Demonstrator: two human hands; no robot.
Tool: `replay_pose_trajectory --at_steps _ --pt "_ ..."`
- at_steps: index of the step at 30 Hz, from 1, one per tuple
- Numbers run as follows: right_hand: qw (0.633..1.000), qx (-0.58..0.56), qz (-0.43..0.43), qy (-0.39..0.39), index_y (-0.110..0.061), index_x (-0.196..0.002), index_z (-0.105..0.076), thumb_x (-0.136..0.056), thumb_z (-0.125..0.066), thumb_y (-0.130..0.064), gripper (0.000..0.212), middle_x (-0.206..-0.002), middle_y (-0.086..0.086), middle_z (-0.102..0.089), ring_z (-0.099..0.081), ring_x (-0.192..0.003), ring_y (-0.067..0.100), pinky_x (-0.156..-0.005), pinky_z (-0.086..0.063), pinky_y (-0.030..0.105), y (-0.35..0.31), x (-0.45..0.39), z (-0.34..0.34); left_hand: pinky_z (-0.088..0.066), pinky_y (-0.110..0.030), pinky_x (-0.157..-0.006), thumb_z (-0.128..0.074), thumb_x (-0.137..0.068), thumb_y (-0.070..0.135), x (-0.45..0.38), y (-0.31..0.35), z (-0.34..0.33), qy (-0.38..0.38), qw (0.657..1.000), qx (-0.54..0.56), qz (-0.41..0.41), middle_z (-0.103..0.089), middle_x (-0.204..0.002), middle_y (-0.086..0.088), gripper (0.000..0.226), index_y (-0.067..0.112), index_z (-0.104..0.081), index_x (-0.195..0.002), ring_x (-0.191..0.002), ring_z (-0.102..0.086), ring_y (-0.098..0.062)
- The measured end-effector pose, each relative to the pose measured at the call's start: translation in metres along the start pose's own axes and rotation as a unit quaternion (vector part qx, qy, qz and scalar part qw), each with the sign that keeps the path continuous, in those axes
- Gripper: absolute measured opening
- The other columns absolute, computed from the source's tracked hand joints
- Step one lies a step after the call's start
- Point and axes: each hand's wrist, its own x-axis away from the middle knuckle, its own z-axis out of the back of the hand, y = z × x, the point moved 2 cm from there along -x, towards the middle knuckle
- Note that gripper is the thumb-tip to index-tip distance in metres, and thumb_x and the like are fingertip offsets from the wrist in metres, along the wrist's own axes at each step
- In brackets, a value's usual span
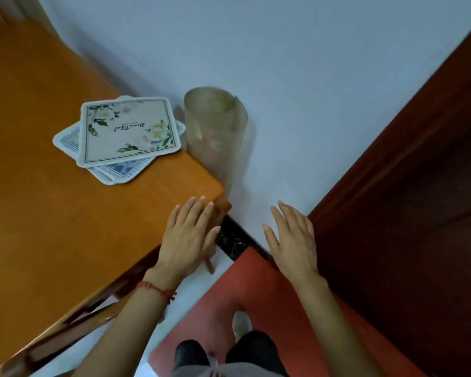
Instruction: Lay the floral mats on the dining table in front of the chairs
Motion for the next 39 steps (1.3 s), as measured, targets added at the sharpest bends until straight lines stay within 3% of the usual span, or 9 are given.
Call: replay_pose_trajectory --at_steps 6,11,18,34,39 --pt "0.995 -0.037 0.091 -0.035 -0.006 -0.118 -0.06 -0.099 -0.016 -0.043 0.06 -0.123 0.013 -0.06 -0.055 -0.113 0.027 -0.097 -0.03 0.035 -0.001 -0.059 -0.012 -0.035 -0.049 -0.103 -0.009 -0.095 0.051 -0.016 -0.014 0.005 0.014 0.994 -0.004 0.105 -0.052 -0.134 -0.013 0.068 0.01 -0.05 -0.13 -0.127 -0.045 -0.031" --pt "0.983 -0.07 0.156 -0.065 -0.007 -0.12 -0.058 -0.097 -0.026 -0.042 0.052 -0.125 0.012 -0.059 -0.055 -0.113 0.026 -0.093 -0.044 0.039 -0.014 -0.091 -0.028 -0.034 -0.049 -0.102 -0.008 -0.096 0.051 -0.014 -0.034 0.009 0.018 0.984 -0.008 0.175 -0.052 -0.134 -0.013 0.068 0.009 -0.048 -0.131 -0.127 -0.045 -0.031" --pt "0.97 -0.109 0.201 -0.084 -0.007 -0.122 -0.058 -0.093 -0.036 -0.04 0.048 -0.127 0.012 -0.058 -0.054 -0.116 0.027 -0.094 -0.043 0.04 -0.051 -0.128 -0.052 -0.034 -0.049 -0.103 -0.007 -0.095 0.052 -0.011 -0.079 0.013 0.009 0.969 -0.013 0.247 -0.051 -0.135 -0.014 0.07 0.008 -0.048 -0.131 -0.128 -0.045 -0.031" --pt "0.965 -0.118 0.18 -0.151 -0.008 -0.128 -0.052 -0.092 -0.029 -0.043 0.055 -0.133 0.012 -0.053 -0.048 -0.123 0.029 -0.1 -0.035 0.041 -0.151 -0.237 -0.119 -0.02 -0.047 -0.11 -0.007 -0.089 0.059 -0.078 -0.23 0.015 0.024 0.957 0.03 0.286 -0.04 -0.143 -0.015 0.077 0.008 -0.039 -0.138 -0.135 -0.032 -0.032" --pt "0.964 -0.11 0.178 -0.163 -0.009 -0.128 -0.052 -0.092 -0.028 -0.044 0.056 -0.133 0.011 -0.053 -0.048 -0.124 0.027 -0.1 -0.032 0.038 -0.177 -0.262 -0.143 -0.024 -0.048 -0.108 -0.001 -0.09 0.061 -0.099 -0.269 0.007 0.014 0.958 0.048 0.284 -0.044 -0.14 -0.018 0.082 0.005 -0.04 -0.136 -0.133 -0.036 -0.034"
